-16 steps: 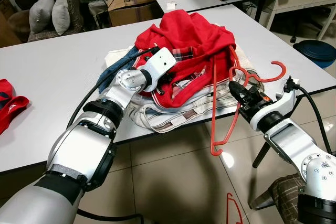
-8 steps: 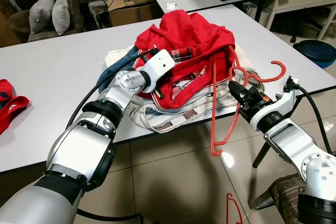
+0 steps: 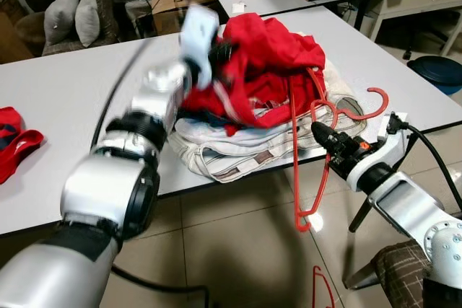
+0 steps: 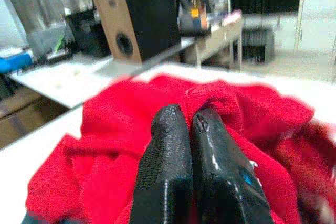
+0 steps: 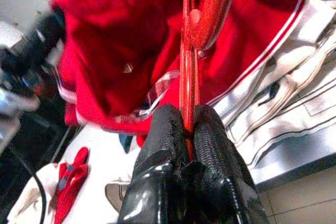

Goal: Hang hanger

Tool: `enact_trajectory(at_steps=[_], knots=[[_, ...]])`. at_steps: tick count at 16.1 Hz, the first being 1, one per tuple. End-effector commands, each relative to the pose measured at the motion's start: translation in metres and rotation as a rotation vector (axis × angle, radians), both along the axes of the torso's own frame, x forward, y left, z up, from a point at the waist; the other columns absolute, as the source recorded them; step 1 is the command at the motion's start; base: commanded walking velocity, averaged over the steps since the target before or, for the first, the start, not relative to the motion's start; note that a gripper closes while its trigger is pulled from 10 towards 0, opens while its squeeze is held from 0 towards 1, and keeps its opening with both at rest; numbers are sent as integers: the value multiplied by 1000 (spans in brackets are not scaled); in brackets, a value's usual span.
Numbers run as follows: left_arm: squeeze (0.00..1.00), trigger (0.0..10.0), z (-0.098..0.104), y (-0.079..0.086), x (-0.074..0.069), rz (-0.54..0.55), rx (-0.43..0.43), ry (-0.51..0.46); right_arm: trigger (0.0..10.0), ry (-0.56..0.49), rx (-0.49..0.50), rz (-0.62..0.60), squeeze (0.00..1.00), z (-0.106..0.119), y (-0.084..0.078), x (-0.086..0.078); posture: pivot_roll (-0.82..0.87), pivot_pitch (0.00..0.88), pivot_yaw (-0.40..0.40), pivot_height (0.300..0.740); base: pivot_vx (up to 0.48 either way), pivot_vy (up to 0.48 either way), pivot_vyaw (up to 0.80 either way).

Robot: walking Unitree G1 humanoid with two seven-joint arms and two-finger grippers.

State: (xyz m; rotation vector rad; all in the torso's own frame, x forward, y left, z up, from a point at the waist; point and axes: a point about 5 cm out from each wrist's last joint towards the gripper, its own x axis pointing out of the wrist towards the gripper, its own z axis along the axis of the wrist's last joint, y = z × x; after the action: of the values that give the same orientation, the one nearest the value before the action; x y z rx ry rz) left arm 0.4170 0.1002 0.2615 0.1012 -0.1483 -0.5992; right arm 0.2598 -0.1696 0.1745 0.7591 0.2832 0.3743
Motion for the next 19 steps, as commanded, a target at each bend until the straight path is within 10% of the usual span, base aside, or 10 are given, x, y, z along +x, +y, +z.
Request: enact_trajectory(at_steps=[1,8,13,19], knots=[[0,0,14,3,1,0,-40,-37,10000,-7,-18,72,0,1,11,-4,-19,5,118,740,0,0,0],[0,0,65,-16,-6,-94,-170,-208,10000,16,-50,224,0,-9,34,-19,-17,3,127,740,0,0,0],[0,0,70,-31,-13,-177,-157,-240,10000,42,-267,319,0,-24,35,-27,-21,0,135,740,0,0,0],[0,0,73,-31,-18,-217,-71,-288,10000,3,127,35,0,-10,16,0,-12,0,133,740,0,0,0]])
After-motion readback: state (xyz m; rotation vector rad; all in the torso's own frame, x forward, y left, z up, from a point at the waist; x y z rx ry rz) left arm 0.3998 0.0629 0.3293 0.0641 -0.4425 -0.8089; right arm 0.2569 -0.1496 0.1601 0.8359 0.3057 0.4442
